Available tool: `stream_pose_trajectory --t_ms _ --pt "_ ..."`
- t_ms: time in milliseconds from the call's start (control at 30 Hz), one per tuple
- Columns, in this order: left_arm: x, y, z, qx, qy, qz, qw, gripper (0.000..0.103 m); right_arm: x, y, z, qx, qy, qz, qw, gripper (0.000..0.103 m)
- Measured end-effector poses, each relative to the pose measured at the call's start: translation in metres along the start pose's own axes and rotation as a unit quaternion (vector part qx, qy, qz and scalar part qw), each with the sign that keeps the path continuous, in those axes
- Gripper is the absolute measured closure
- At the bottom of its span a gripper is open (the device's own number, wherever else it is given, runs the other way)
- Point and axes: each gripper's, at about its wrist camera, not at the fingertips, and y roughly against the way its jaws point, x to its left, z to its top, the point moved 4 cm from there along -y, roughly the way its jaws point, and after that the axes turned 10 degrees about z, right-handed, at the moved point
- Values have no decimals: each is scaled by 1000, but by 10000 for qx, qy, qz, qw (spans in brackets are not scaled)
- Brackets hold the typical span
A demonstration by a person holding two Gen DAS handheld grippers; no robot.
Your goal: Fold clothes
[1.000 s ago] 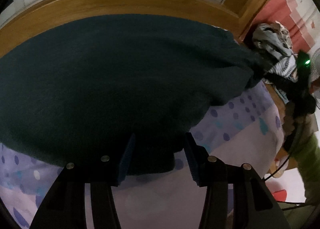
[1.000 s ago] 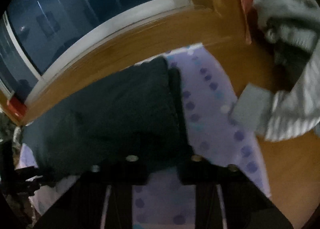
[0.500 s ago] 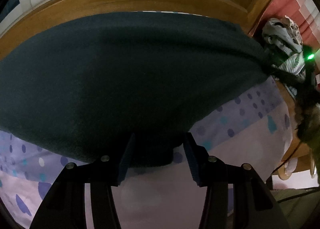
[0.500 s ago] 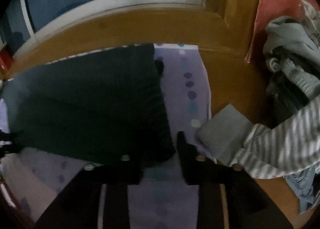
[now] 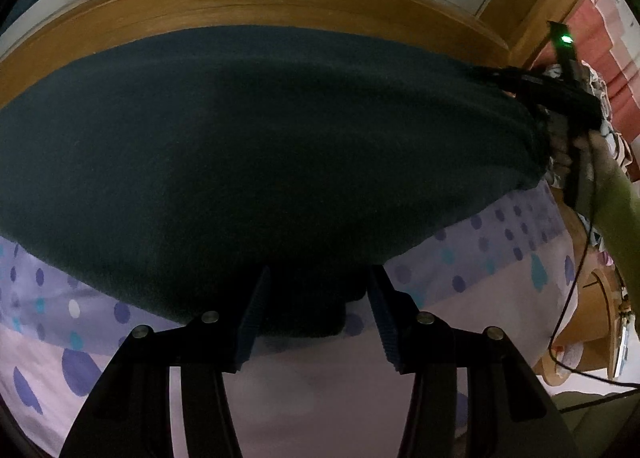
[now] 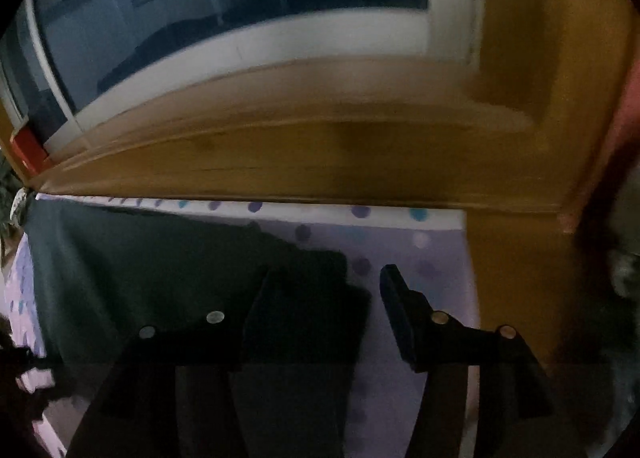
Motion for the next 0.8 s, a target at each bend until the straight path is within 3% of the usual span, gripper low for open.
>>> stream_pose_trajectory --t_ms 33,67,100,167,267,400,567,700,800 --pt "-1 0 0 -2 12 19 10000 53 -1 -9 0 39 -40 117 9999 51" --pt "-2 0 0 -4 25 39 10000 53 -2 -16 0 60 -79 229 9997 71" --pt "-2 0 0 -6 38 58 10000 53 0 -15 1 -3 -52 158 9999 77" --pt "-6 -1 -1 4 67 85 9999 53 3 -13 2 -135 4 6 9999 81" --pt "-12 -3 -2 14 102 99 9999 53 -1 16 9 -606 -82 -563 9965 84" --pt "-20 -6 -2 39 -55 189 9998 53 -14 -19 7 -28 190 -1042 9944 84" --pt "-28 -5 1 110 -157 280 9994 53 -8 -36 5 -48 560 -1390 9887 79" --pt "-26 3 12 77 229 -261 9994 53 -7 -9 12 -60 488 -1165 9920 56" --pt "-30 13 21 -117 417 -662 9969 53 3 42 17 -465 621 -1104 9909 46"
